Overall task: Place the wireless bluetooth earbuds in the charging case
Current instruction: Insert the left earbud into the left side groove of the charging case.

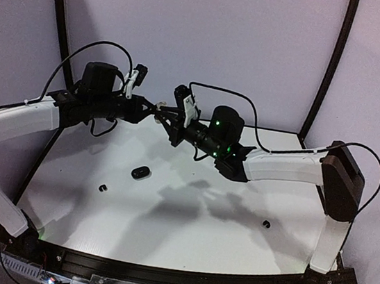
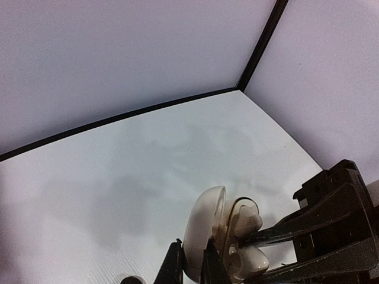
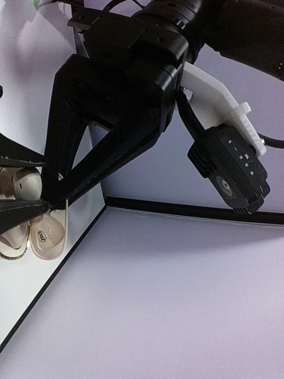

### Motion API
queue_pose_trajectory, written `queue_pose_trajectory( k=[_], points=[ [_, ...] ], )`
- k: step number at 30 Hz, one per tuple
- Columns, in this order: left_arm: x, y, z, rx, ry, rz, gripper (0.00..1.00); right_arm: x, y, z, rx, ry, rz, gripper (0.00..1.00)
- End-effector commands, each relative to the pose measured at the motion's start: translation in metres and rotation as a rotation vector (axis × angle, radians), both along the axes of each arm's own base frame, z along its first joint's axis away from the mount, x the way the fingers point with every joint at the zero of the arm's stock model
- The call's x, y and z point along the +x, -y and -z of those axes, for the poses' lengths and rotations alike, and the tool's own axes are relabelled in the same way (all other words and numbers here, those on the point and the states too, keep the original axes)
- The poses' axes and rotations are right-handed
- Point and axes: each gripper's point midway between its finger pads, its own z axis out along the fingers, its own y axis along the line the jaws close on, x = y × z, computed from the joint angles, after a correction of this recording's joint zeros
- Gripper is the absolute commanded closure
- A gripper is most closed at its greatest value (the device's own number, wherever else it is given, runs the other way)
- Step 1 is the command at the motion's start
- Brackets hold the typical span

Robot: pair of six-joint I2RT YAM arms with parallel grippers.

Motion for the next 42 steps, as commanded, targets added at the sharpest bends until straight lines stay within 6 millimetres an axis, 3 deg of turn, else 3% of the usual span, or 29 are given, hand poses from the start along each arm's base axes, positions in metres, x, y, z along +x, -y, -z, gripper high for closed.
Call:
queue_pose_trajectory(
  k=[1,7,16,22,30,38,42],
  points=[
    [-0.012,0.004,-0.057,-0.105,0.1,0.055,0.99,0.015,0.008,0.041,-0.133,-0.075,0.083,0.96],
    [-0.013,0.006,-0.043,-0.109,0.023,0.07,0.99,0.019,0.01,0.034,-0.149,-0.064,0.108,0.92],
    [-0.012,0.006,-0.041,-0.106,-0.001,0.079,0.99,0.02,0.013,0.033,-0.163,-0.067,0.123,0.83],
    [-0.012,0.007,-0.024,-0.081,-0.054,0.084,0.99,0.02,0.013,0.033,-0.182,-0.067,0.122,0.8],
    [-0.016,0.012,-0.027,-0.094,-0.051,0.119,0.99,0.021,0.008,0.035,-0.198,-0.076,0.107,0.76],
    [-0.018,0.011,-0.021,-0.079,-0.067,0.122,0.99,0.017,0.005,0.017,-0.188,-0.044,0.081,0.66],
    [-0.018,0.01,-0.017,-0.064,-0.069,0.119,0.99,0.013,0.006,-0.008,-0.171,0.0,0.069,0.57]
  ],
)
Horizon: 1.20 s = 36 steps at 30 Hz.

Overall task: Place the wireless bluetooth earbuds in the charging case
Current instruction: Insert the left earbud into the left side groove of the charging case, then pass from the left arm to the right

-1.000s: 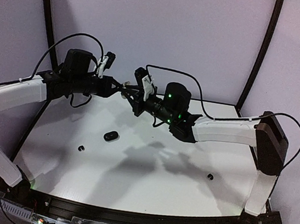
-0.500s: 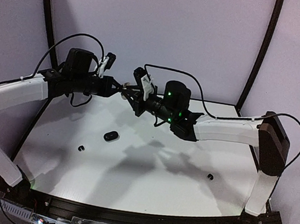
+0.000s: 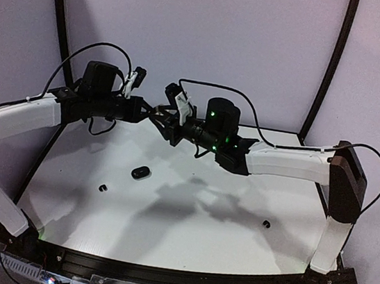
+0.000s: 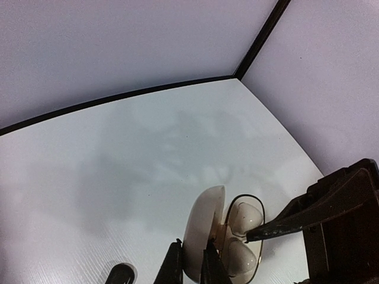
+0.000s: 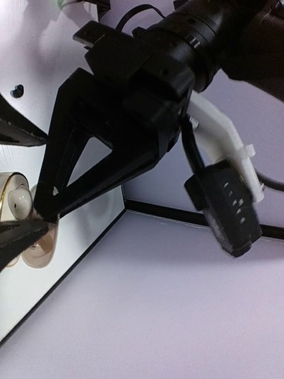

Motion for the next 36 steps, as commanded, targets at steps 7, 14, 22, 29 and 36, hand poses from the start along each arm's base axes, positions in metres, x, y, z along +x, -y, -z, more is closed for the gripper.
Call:
queue_pose_trajectory(
  k=[7,14,22,29,36],
  points=[
    [-0.011,0.004,-0.022,0.04,0.125,0.081,0.99,-0.019,0.02,-0.102,0.056,0.09,-0.079,0.39],
    [-0.02,0.012,-0.039,0.118,0.324,0.216,0.99,-0.042,0.059,-0.083,0.0,-0.14,-0.307,0.33],
    [-0.072,0.026,-0.068,0.155,0.596,0.542,0.99,-0.068,0.091,-0.037,-0.054,-0.187,-0.388,0.04],
    [-0.094,0.034,-0.075,0.125,0.585,0.663,0.99,-0.076,0.076,-0.028,-0.044,-0.227,-0.5,0.2],
    [-0.095,0.037,-0.074,0.159,0.596,0.661,0.99,-0.087,0.056,-0.029,0.004,-0.242,-0.603,0.37]
  ],
)
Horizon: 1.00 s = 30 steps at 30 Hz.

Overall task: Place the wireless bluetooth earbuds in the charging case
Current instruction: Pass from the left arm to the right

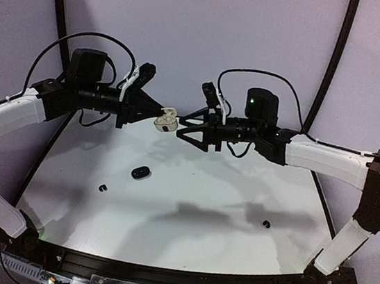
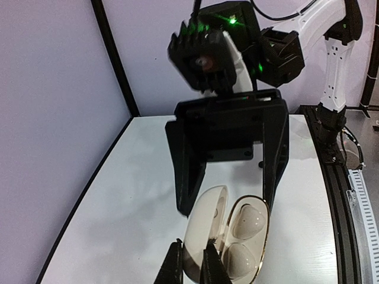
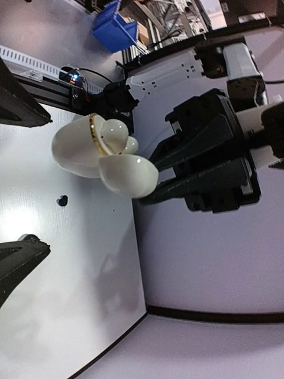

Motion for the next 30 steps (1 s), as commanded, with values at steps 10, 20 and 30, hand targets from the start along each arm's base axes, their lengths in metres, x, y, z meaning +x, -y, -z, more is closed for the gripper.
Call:
queue_pose_trajectory(
  k=[10,20,30],
  points=[
    [-0.001,0.004,-0.006,0.016,0.036,-0.02,0.99,-0.027,-0.023,-0.018,0.071,0.004,-0.153,0.5],
    [0.003,0.006,-0.002,0.033,0.041,-0.043,0.99,-0.023,-0.026,-0.013,0.053,-0.01,-0.133,0.71],
    [-0.001,0.008,-0.005,0.033,0.08,-0.035,0.99,-0.017,-0.031,-0.008,0.043,-0.053,-0.119,0.64]
  ],
)
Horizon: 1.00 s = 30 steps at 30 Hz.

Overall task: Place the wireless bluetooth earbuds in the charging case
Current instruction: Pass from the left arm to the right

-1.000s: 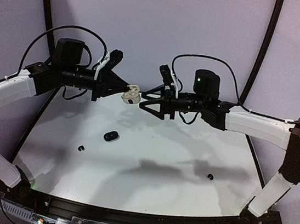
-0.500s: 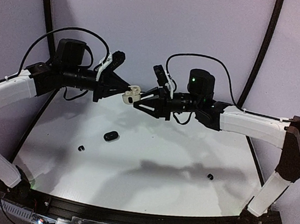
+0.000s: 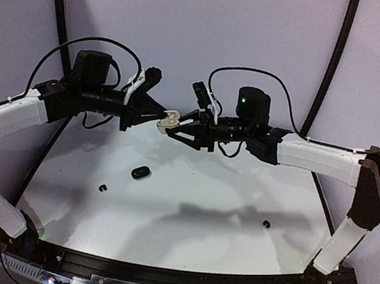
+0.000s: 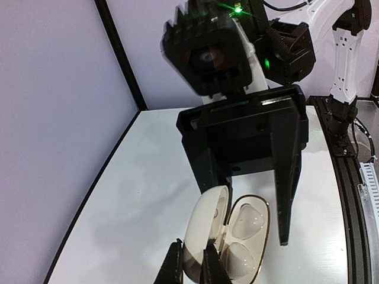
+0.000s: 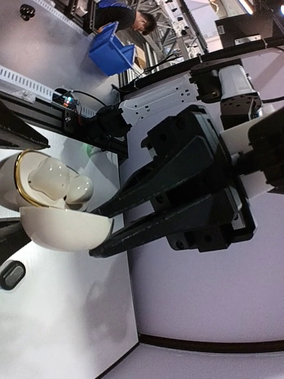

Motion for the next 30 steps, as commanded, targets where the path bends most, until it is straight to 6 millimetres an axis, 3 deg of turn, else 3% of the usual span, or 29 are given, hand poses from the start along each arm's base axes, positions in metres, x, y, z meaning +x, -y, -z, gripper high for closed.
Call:
queue_pose_trajectory(
  k=[1,5,9,17,20,23,27,30],
  points=[
    [-0.002,0.0,-0.012,-0.01,0.049,-0.003,0.99,0.003,-0.007,-0.003,0.008,-0.009,-0.002,0.65],
    [0.0,0.001,-0.015,-0.02,0.043,-0.012,0.99,0.003,-0.007,0.0,-0.007,-0.01,0.001,0.68],
    [-0.001,0.0,-0.016,-0.019,0.054,-0.009,0.99,0.004,-0.005,0.001,-0.015,-0.015,0.013,0.8],
    [-0.014,-0.002,-0.017,-0.021,0.104,0.035,0.99,0.009,-0.008,0.008,-0.044,-0.06,0.009,0.93],
    [-0.014,-0.003,-0.023,-0.036,0.113,0.027,0.87,0.01,-0.007,0.011,-0.051,-0.059,0.02,1.0],
    [-0.015,-0.005,-0.033,-0.053,0.119,0.02,0.71,0.012,-0.004,0.01,-0.052,-0.038,0.043,1.0],
    [-0.02,-0.007,-0.05,-0.082,0.119,0.021,0.57,0.016,0.001,0.013,-0.065,-0.02,0.079,1.0],
    [-0.022,-0.008,-0.064,-0.112,0.109,0.017,0.54,0.019,0.003,0.013,-0.075,0.005,0.103,1.0]
  ],
)
